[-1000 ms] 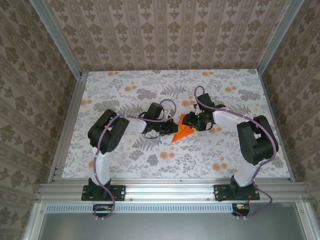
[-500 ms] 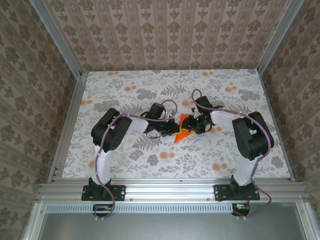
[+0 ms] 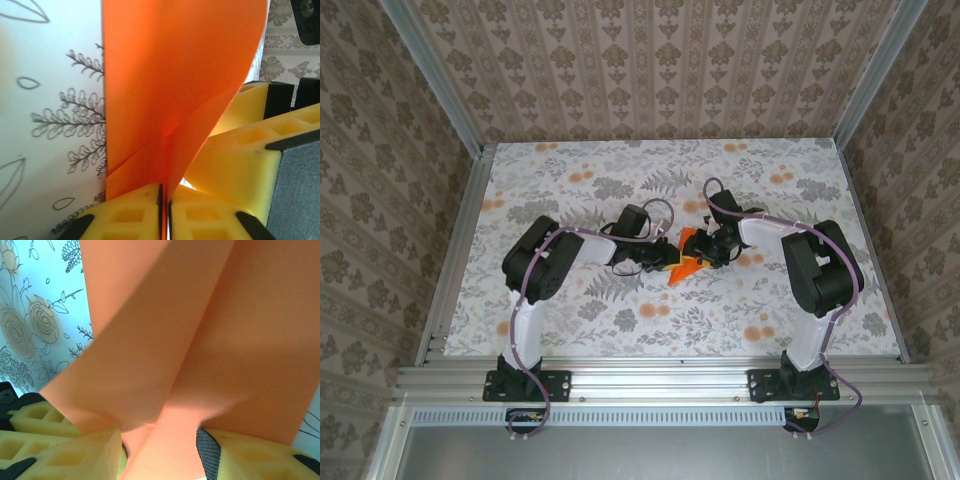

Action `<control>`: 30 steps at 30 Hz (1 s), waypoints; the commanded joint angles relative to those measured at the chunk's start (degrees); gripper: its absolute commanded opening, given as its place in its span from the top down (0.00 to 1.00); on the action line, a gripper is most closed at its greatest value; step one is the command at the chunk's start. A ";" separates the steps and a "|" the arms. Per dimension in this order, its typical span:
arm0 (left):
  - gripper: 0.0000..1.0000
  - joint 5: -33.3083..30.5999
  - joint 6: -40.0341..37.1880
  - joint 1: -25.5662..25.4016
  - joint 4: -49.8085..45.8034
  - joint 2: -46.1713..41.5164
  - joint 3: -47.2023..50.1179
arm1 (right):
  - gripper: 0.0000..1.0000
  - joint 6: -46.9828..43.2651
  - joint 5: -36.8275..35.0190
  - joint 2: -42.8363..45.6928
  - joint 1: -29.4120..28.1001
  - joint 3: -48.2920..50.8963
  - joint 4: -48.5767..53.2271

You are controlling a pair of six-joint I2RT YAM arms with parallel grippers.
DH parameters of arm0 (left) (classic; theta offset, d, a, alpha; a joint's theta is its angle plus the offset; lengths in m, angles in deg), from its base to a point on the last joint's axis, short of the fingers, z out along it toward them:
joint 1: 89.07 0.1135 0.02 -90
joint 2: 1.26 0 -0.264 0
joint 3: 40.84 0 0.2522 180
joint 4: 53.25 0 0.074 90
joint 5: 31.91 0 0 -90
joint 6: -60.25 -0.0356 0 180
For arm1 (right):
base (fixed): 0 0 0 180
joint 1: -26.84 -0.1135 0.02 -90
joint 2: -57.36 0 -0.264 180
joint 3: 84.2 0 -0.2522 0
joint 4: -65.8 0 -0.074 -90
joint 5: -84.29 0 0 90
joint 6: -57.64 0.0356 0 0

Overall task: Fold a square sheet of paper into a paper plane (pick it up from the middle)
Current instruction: Fourth fold the wing at the center of the table.

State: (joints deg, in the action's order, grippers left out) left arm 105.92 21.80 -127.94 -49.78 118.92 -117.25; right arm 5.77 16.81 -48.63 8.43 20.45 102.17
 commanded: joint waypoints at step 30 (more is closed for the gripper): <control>0.73 -15.95 -11.12 -4.31 0.20 -17.28 11.04 | 0.48 7.61 -13.76 -8.86 -0.05 0.58 10.66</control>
State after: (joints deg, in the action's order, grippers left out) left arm 91.52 13.45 -131.61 -49.85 100.60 -106.24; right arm 11.69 14.17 -50.65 8.21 17.29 106.08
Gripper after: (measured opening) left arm 0.276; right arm 0.520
